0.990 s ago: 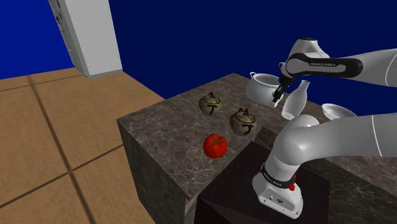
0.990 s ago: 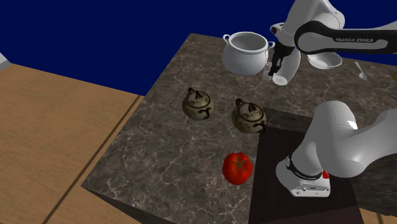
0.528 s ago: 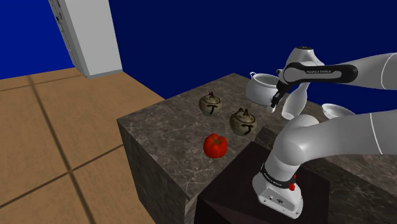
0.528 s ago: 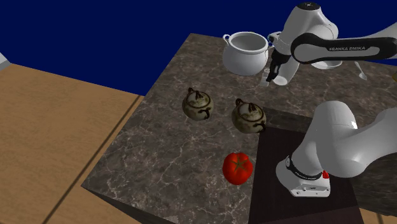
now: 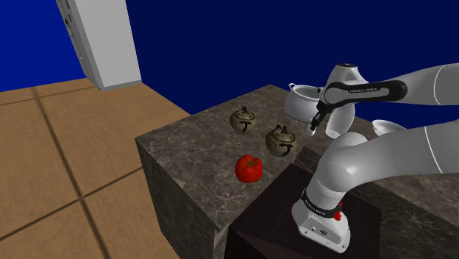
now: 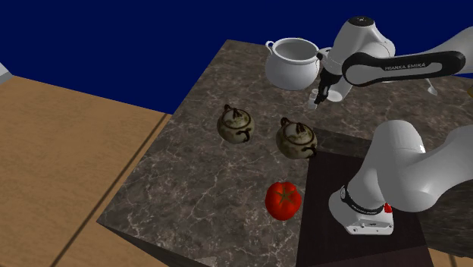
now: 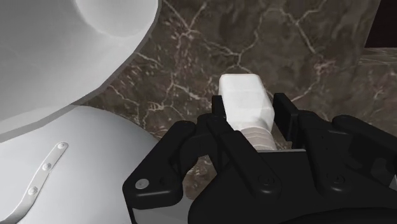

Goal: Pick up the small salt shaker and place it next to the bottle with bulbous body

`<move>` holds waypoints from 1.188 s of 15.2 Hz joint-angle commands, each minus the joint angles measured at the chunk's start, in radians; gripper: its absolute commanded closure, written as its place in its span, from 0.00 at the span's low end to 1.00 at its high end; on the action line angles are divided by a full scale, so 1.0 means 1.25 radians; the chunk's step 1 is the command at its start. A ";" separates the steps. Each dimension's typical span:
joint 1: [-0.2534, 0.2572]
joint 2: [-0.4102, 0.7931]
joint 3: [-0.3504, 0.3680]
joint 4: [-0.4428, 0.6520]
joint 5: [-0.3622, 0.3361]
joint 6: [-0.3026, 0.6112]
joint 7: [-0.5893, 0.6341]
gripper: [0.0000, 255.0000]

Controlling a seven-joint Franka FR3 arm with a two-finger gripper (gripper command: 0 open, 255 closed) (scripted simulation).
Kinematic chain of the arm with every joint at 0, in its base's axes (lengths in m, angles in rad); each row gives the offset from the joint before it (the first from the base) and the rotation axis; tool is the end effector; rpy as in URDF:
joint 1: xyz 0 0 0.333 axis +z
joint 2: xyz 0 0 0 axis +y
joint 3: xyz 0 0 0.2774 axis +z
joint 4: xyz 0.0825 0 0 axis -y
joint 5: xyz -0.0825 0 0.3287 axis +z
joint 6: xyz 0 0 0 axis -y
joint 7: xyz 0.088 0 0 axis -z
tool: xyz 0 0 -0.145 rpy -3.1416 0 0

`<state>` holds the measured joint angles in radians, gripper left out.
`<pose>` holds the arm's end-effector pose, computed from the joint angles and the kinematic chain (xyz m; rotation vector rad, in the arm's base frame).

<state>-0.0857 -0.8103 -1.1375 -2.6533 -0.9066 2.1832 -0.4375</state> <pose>0.1320 -0.3486 0.3125 3.0204 -0.1728 0.1248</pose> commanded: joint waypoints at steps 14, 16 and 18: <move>-0.025 -0.035 0.059 0.013 0.032 -0.059 -0.012 0.00; -0.041 -0.063 0.108 0.030 0.062 -0.113 -0.021 0.00; -0.041 -0.064 0.108 0.030 0.061 -0.113 -0.021 0.00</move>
<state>-0.1327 -0.8837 -1.0130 -2.6185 -0.8357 2.0528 -0.4619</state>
